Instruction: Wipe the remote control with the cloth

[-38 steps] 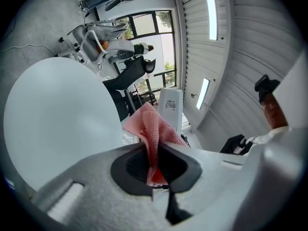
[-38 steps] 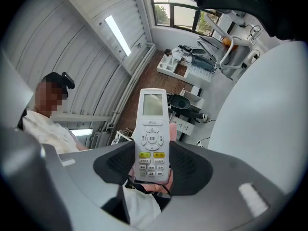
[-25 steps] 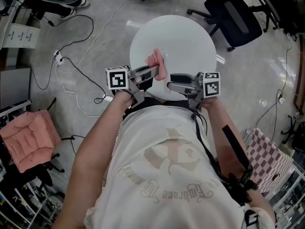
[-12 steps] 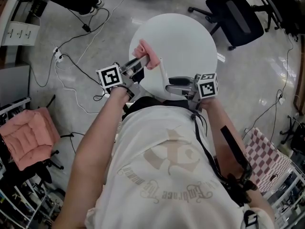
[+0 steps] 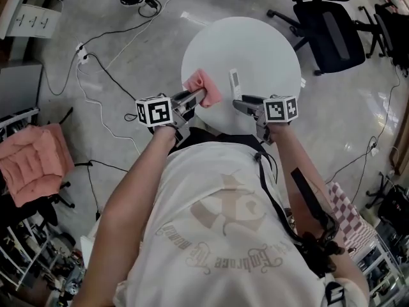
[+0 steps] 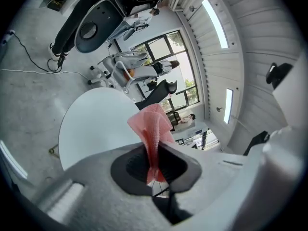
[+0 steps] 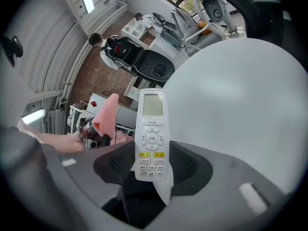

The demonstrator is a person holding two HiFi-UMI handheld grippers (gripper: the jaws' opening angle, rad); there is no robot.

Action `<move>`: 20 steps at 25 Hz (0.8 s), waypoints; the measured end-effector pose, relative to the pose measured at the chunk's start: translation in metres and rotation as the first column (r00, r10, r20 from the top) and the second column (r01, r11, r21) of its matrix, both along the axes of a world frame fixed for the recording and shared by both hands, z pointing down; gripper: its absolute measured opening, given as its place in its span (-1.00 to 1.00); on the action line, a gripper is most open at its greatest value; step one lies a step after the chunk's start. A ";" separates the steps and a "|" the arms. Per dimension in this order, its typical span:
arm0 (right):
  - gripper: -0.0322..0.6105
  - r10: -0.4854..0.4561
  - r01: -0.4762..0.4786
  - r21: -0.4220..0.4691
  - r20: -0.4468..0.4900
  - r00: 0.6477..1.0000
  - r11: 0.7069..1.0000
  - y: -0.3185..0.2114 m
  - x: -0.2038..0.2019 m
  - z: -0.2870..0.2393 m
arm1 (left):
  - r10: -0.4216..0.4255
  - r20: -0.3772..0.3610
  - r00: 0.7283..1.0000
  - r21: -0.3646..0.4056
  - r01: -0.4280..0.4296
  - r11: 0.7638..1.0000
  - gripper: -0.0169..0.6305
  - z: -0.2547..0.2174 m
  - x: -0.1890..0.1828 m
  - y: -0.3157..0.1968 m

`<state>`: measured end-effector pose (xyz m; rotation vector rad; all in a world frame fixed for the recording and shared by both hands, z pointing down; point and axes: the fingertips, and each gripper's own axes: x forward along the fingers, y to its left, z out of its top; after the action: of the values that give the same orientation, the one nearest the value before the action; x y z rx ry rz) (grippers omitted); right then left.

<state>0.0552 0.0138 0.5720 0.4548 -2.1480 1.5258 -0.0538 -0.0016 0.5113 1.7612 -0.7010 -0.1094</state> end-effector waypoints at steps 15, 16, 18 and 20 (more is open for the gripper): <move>-0.18 0.111 -0.088 0.075 -0.402 0.909 0.993 -0.062 0.020 0.061 | -0.031 0.019 0.999 -0.064 0.032 0.997 -0.89 0.020 -0.016 0.014; -0.18 0.110 -0.082 0.084 -0.427 0.898 0.993 -0.065 0.022 0.064 | -0.027 0.025 0.999 -0.062 0.028 0.998 -0.89 0.020 -0.016 0.011; -0.18 0.102 -0.061 0.102 -0.476 0.873 0.993 -0.070 0.027 0.068 | -0.018 0.040 0.999 -0.057 0.020 0.998 -0.89 0.020 -0.016 0.006; -0.18 0.085 -0.027 0.117 -0.518 0.851 0.993 -0.072 0.029 0.071 | -0.008 0.054 0.999 -0.054 0.011 0.998 -0.89 0.020 -0.016 0.003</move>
<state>0.0846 -0.0581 0.6428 0.8681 -1.7935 1.1427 -0.0699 0.0014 0.5316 1.7141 -0.7444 -0.0494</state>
